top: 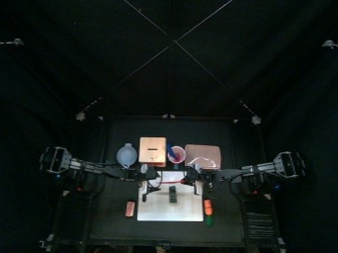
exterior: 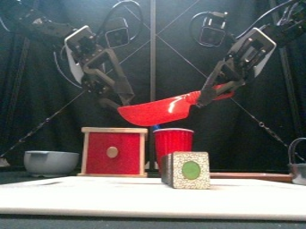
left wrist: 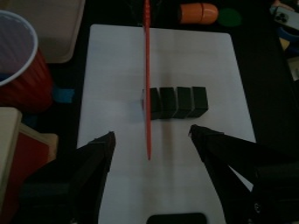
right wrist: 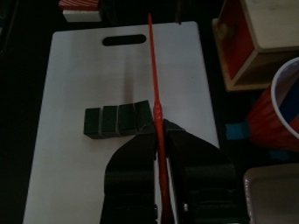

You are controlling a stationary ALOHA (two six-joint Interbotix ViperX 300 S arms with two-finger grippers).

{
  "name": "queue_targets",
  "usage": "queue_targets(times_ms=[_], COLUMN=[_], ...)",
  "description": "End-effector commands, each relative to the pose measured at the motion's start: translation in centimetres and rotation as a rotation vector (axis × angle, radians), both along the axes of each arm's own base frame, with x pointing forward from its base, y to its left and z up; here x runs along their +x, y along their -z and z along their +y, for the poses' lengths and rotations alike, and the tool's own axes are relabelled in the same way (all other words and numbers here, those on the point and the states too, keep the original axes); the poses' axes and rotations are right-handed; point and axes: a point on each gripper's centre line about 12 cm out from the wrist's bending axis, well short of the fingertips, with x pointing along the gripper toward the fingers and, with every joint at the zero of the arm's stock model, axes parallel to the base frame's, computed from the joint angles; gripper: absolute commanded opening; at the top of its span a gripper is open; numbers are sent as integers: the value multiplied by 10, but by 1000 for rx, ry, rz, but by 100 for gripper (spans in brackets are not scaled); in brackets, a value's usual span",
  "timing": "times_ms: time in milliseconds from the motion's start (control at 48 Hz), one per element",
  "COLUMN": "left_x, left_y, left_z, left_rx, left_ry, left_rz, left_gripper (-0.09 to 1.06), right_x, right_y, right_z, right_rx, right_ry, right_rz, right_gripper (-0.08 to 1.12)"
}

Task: Place sushi on board then cut the sushi with the knife then place the pieces on the plate
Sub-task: Grasp knife edge with left hand

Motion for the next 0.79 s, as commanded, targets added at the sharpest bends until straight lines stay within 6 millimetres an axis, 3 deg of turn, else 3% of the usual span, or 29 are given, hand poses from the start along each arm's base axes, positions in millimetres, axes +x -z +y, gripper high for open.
queue_targets(times_ms=[21,250,625,792], left_x=[11,15,17,19], left_y=[-8,1,6,12], left_z=[0,4,9,6], left_rx=[7,36,46,30], left_ry=[4,11,5,2], left_rz=[-33,-14,-1,15], left_gripper=[98,91,50,38], right_x=[5,5,4,5], right_y=[-12,-11,-8,2], right_z=[2,4,6,8], right_rx=[1,5,12,29], right_ry=[-8,-11,-11,-4], right_rz=[-40,-37,-28,6], right_gripper=[39,39,39,39])
